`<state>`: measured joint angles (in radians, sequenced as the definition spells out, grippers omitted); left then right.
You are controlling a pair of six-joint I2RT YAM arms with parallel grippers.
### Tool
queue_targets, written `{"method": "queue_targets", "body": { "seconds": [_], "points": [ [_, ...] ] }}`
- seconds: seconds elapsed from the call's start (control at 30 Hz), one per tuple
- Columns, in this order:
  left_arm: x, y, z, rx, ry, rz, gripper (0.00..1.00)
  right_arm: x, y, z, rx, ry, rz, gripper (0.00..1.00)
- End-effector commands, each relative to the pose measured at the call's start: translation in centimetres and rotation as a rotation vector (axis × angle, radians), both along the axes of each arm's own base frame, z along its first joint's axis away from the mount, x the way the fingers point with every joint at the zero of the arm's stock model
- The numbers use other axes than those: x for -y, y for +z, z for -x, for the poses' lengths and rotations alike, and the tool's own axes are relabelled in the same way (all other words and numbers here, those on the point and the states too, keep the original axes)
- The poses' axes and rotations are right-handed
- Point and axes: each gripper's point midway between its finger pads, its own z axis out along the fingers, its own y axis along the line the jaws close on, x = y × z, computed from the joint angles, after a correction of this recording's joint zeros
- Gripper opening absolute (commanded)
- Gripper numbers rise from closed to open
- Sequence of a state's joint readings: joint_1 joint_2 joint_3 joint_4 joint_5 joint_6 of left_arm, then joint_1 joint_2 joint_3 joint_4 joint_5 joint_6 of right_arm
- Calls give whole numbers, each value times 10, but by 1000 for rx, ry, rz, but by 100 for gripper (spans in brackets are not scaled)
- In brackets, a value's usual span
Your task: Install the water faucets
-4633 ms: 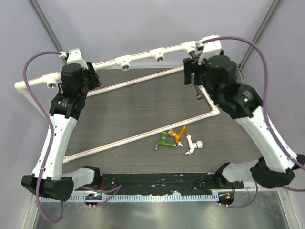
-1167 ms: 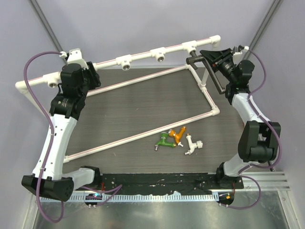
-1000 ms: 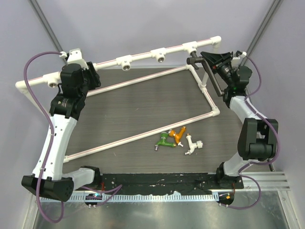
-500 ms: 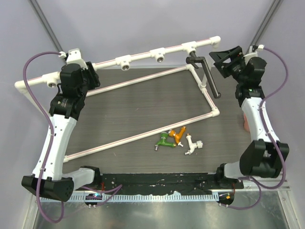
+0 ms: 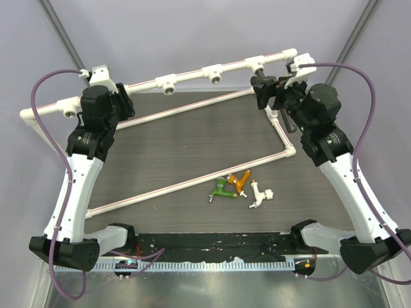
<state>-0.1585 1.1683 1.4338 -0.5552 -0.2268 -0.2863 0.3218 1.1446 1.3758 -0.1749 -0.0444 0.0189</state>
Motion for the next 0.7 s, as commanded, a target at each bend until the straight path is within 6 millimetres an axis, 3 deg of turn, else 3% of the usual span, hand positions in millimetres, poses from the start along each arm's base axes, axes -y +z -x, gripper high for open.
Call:
{"method": "queue_targets", "body": {
  "seconds": [0.0, 0.2, 0.37, 0.43, 0.47, 0.67],
  "points": [
    [-44, 29, 5, 97, 188, -24, 0, 10, 7, 1, 128, -86, 326, 85],
    [-43, 29, 5, 93, 185, -24, 0, -8, -15, -7, 101, -94, 586, 85],
    [-43, 28, 4, 91, 187, -23, 0, -1, -32, -25, 75, -189, 675, 85],
    [-44, 28, 4, 92, 186, -24, 0, 2, -28, -31, 108, -236, 682, 84],
    [-43, 28, 4, 92, 185, -24, 0, 8, -35, -36, 95, -276, 701, 84],
    [-43, 30, 6, 96, 185, -23, 0, 15, -39, -57, 124, -391, 745, 81]
  ]
}}
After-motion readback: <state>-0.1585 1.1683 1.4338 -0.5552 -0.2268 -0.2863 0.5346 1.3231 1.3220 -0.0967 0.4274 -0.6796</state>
